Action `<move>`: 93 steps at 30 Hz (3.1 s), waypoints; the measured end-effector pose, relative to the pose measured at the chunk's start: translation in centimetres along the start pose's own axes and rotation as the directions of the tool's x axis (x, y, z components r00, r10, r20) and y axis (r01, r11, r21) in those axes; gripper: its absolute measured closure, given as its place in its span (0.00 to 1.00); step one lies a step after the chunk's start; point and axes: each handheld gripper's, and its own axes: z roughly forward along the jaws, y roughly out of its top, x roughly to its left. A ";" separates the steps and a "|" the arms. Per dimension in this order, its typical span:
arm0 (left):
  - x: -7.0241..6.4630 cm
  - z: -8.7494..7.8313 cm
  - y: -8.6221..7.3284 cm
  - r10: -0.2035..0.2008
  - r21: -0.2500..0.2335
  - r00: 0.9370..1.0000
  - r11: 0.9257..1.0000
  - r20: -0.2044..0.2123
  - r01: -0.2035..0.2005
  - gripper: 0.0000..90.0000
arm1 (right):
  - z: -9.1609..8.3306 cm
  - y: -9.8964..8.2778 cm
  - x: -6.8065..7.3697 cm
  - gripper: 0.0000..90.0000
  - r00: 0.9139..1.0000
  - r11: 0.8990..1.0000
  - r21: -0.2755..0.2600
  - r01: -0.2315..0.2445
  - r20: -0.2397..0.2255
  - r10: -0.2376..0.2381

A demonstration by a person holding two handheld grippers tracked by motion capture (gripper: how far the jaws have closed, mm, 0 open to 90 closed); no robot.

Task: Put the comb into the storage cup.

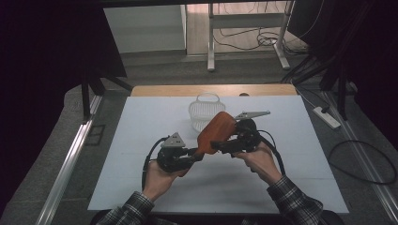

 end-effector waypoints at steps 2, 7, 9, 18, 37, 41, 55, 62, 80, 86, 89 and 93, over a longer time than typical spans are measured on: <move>0.0 0.0 0.0 0.002 0.000 1.000 1.000 -0.002 -0.002 0.79 | 0.3 0.1 0.0 0.00 1.000 1.000 -0.001 -0.013 -0.012 0.013; -0.1 0.0 0.0 0.006 -0.007 1.000 1.000 -0.004 -0.006 0.79 | 0.9 0.3 0.0 0.00 0.999 0.999 0.002 -0.032 -0.020 0.032; -0.2 0.0 -0.1 0.005 -0.010 1.000 1.000 -0.005 -0.005 0.79 | 1.2 0.3 0.1 0.00 0.999 0.999 0.007 -0.037 -0.023 0.037; -0.1 0.2 -0.3 -0.009 -0.018 1.000 1.000 -0.008 0.009 0.79 | 1.4 0.2 0.1 0.12 0.996 0.997 -0.020 -0.075 -0.039 0.074; -0.3 1.6 -0.7 0.005 0.046 1.000 0.999 -0.014 -0.004 0.79 | 0.8 -0.1 -1.3 0.51 0.952 0.964 -0.060 -0.259 -0.185 0.244; -0.2 1.7 -0.7 0.006 0.046 1.000 0.999 -0.008 -0.006 0.79 | 0.7 -0.1 -1.2 0.55 0.945 0.960 -0.050 -0.274 -0.198 0.259; -0.1 1.7 -0.7 0.019 0.064 1.000 0.998 -0.004 -0.019 0.66 | 0.6 -0.3 -1.2 0.60 0.934 0.956 -0.056 -0.288 -0.236 0.267; 0.1 1.6 -0.9 0.016 0.080 1.000 0.997 -0.015 -0.015 0.49 | 0.3 -0.3 -1.3 0.59 0.942 0.960 -0.064 -0.271 -0.221 0.251; 1.3 0.2 -1.9 -0.023 0.098 0.999 0.995 0.035 0.020 0.11 | -0.3 0.1 -1.6 0.59 0.954 0.965 -0.097 -0.244 -0.204 0.221; 1.6 -0.5 -2.2 -0.026 0.103 0.999 0.994 0.019 0.024 0.06 | -0.5 0.4 -1.7 0.59 0.956 0.965 -0.105 -0.242 -0.198 0.218; 1.7 -0.9 -2.4 -0.036 0.105 0.999 0.994 0.018 0.034 0.04 | -0.6 0.4 -1.8 0.59 0.956 0.964 -0.108 -0.242 -0.195 0.218; 2.0 -1.5 -2.6 -0.053 0.099 0.998 0.994 0.031 0.050 0.02 | -0.7 0.6 -2.0 0.59 0.957 0.963 -0.119 -0.242 -0.195 0.216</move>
